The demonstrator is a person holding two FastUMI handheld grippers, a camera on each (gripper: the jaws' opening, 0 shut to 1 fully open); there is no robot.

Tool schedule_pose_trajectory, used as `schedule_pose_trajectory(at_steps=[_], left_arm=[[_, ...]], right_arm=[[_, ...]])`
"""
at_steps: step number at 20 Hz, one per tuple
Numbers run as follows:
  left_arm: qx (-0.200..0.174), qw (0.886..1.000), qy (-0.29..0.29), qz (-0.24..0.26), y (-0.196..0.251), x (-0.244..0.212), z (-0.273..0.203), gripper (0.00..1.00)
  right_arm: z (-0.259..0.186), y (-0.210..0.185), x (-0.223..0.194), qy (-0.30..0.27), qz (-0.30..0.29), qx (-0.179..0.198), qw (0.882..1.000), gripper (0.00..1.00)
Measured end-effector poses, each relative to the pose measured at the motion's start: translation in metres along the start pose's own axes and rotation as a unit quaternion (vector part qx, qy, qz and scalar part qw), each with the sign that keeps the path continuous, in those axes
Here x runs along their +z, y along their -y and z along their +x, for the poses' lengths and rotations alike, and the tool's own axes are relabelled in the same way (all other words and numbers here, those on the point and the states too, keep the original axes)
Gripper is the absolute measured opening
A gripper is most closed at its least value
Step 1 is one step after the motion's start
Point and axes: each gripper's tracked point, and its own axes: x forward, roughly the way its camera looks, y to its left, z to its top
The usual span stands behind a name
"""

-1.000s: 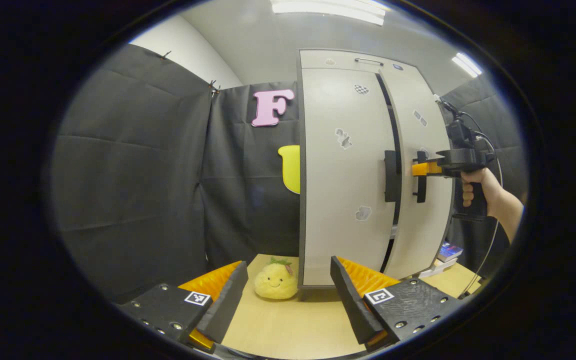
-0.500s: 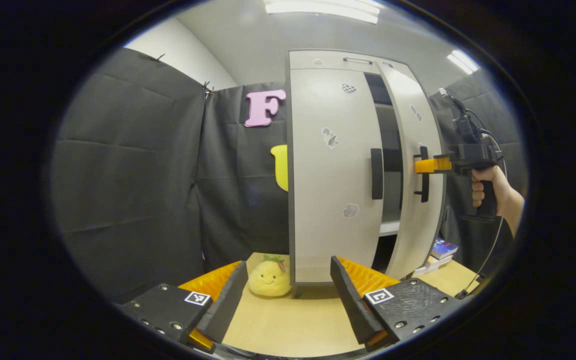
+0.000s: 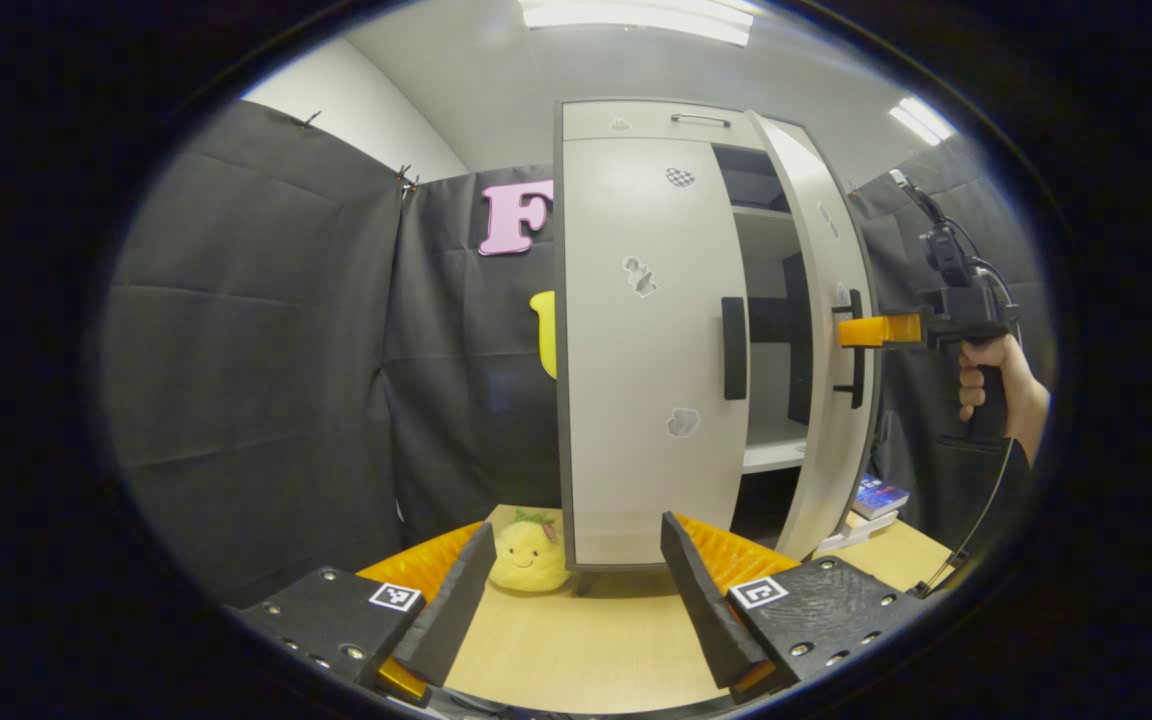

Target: Open the right door of the double-door shoe cabinet with the right hand, and open the left door with the left hand.

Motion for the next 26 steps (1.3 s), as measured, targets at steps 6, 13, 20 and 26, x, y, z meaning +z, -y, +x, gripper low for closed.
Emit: schedule_pose_trajectory(at_steps=[6,13,20,26], left_arm=[[-0.01,1.0,0.002,0.003,0.015,0.003,0.002,0.96],[-0.029,1.0,-0.002,0.006,0.037,0.0,0.005,0.96],[-0.053,0.999,-0.002,0.0,0.064,0.002,0.013,0.96],[-0.066,0.998,-0.001,0.014,0.084,0.0,0.016,0.96]], right_arm=[[-0.02,0.009,-0.001,-0.002,0.001,0.0,1.0,0.06],[-0.044,0.024,-0.002,-0.001,0.007,-0.006,1.0,0.03],[-0.061,0.039,-0.002,0.009,0.013,-0.013,1.0,0.03],[-0.083,0.062,0.001,0.012,0.015,-0.02,1.0,0.06]])
